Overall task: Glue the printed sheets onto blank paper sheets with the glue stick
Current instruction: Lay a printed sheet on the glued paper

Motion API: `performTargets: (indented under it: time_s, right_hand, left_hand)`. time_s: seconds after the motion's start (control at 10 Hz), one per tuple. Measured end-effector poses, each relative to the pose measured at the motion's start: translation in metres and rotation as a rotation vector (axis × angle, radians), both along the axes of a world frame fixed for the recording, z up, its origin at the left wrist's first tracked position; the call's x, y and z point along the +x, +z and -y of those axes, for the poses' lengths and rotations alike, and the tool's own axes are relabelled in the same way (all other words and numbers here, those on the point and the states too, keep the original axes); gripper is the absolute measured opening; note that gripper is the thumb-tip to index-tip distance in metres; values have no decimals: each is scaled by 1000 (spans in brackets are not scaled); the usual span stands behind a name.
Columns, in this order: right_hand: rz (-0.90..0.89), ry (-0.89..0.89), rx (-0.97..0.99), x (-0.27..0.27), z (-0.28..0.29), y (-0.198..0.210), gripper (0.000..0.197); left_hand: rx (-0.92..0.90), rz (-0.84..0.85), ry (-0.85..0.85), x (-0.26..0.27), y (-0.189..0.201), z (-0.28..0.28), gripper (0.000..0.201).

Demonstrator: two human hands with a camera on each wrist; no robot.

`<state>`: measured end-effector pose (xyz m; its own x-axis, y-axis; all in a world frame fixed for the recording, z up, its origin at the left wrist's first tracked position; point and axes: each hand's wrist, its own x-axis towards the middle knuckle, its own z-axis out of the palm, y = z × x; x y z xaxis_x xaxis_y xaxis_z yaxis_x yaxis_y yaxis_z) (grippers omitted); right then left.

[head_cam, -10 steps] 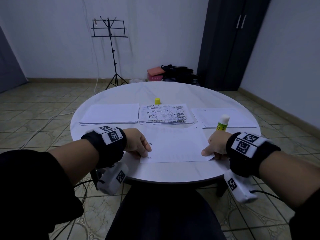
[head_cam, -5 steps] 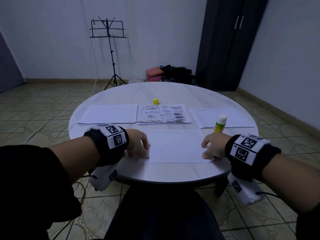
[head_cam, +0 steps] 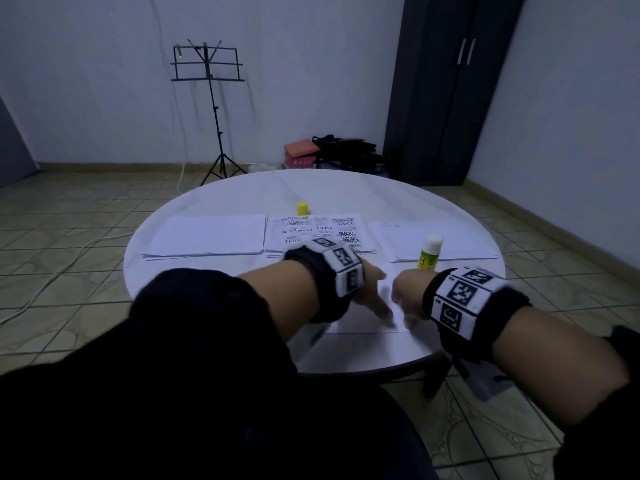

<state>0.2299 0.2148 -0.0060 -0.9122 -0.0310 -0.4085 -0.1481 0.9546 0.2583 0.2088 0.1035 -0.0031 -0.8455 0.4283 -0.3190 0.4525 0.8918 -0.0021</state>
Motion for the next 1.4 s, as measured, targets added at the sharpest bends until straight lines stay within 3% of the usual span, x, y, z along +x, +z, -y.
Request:
performTargets:
  time_s: [0.1,0.2,0.3,0.5,0.6,0.7,0.9,1.0,1.1,1.2,1.4]
  right_hand:
    - [34,-5,-5,1,3,1,29]
    - [7,9,-54,-1,-2,-1,23]
    - [2,32,-60,-3,-6,-2,37]
    - [29,23,-91,-4,-9,0,41]
    - [11,-11,-125,2,-6,1,52]
    - [-4,-27,-180,10,5,-2,54]
    - [12,261,-243,20,79,-5,37]
    - [17,381,-314,12,123,-6,48]
    - [55,385,-373,-2,145,-7,66]
    - [73,337,-275,-20,133,-9,92]
    - [114,151,-229,-26,53,3,107]
  left_hand:
    - [-17,74,-98,5,-11,-19,72]
    - [-42,83,-47,7,-10,3,76]
    - [-126,127,67,4,-6,49,90]
    - [-149,115,119,-13,-18,131,108]
    - [-170,110,136,-20,-20,141,115]
    - [-197,84,128,-14,-16,137,108]
    - [-169,133,229,-13,-16,157,116]
    - [-134,111,218,-10,-18,161,122]
    - [-152,107,188,-5,-18,162,122]
    - [-197,101,146,-3,-14,164,112]
    - [-195,99,164,0,-7,162,110]
